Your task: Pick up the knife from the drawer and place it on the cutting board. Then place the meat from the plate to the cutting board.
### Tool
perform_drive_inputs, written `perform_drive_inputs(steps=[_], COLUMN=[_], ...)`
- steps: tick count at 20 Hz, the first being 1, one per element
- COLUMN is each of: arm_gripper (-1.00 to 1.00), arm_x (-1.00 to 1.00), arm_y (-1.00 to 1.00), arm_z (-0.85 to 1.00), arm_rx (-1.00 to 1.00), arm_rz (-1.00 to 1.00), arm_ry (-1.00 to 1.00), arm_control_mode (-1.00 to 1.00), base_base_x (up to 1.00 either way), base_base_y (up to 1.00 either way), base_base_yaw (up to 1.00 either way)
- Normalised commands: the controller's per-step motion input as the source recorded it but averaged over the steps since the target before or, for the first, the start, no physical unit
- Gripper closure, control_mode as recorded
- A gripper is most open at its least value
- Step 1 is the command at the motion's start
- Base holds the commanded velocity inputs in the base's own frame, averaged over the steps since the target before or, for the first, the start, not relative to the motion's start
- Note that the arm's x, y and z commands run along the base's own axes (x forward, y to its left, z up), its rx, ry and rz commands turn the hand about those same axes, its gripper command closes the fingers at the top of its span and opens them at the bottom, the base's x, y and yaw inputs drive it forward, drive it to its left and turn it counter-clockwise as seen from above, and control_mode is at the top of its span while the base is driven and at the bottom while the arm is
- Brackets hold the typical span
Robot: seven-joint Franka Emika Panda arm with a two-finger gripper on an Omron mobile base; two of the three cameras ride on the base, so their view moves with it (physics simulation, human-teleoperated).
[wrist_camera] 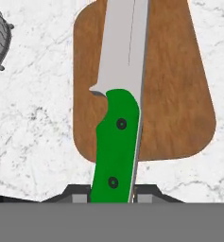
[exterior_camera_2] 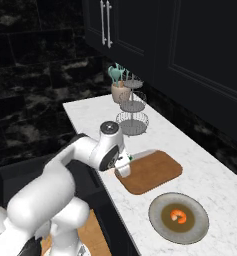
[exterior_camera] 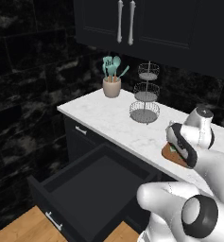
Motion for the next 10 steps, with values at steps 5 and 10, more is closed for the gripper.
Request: perform_drive_inputs(steps=[5, 10], arm_gripper=[1.00, 1.00], arm_x=[0.66, 0.12], arm_y=[-0.40, -0.27], arm_z=[-0.09, -0.12], arm_rx=[0.00, 0.00], arm_rz=[0.06, 0.02], arm_ry=[0.00, 0.10], arm_control_mode=[-1.00, -1.00], base_base_x=[0.00, 0.00], base_base_y=[0.00, 0.00], base_base_yaw=[0.00, 0.00])
